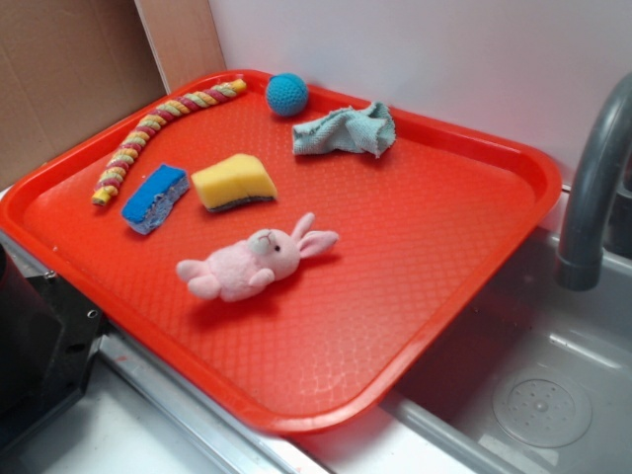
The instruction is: Grab the pink bunny.
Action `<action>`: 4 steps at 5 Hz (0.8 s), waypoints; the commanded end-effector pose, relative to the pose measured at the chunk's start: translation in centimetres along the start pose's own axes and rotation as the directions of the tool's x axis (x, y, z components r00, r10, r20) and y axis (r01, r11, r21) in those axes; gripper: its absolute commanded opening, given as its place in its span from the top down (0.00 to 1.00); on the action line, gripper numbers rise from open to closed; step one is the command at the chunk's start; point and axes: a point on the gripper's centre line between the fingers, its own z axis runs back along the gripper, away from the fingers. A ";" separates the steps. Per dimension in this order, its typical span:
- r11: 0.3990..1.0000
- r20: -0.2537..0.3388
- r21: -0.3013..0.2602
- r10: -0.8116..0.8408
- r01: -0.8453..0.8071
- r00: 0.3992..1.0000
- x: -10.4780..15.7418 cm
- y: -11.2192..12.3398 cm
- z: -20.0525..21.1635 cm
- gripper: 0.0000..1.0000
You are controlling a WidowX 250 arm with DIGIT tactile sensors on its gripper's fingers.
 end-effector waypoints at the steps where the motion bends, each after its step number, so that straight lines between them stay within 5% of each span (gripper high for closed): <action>1: 1.000 0.000 0.000 0.000 0.000 1.000 0.0 0.0 0.0 0.00; 2: 0.968 0.057 -0.044 -0.244 0.247 0.968 0.5 -3.2 -5.2 0.00; 3: 0.906 0.120 -0.027 -0.416 0.422 0.901 0.9 -5.2 -9.8 0.00; 4: 0.882 0.112 -0.060 -0.460 0.468 0.881 1.9 -6.3 -14.0 0.00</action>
